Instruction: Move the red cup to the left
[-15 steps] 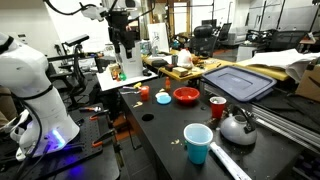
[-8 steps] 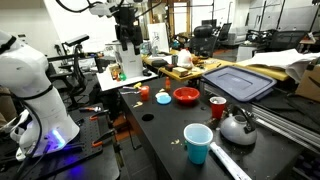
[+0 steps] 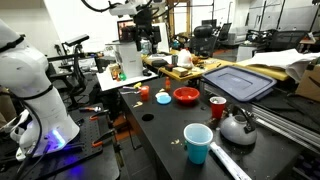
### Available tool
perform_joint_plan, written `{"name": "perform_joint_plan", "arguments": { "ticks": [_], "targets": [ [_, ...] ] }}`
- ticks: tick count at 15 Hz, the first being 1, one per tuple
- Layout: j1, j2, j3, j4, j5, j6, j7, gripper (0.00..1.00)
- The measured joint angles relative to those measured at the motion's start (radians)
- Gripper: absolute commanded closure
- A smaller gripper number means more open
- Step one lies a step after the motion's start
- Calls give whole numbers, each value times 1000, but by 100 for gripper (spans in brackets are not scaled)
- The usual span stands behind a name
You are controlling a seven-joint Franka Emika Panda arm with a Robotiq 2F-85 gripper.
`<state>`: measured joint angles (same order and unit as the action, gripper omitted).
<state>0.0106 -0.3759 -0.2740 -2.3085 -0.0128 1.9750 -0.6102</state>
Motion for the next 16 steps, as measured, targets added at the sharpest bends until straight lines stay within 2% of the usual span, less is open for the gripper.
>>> {"name": "perform_joint_plan", "arguments": {
  "ticks": [8,16],
  "targets": [
    [-10,271,7,214,52,18,-144,0],
    [-95,528,86,453,77,17,-195,0]
  ]
}}
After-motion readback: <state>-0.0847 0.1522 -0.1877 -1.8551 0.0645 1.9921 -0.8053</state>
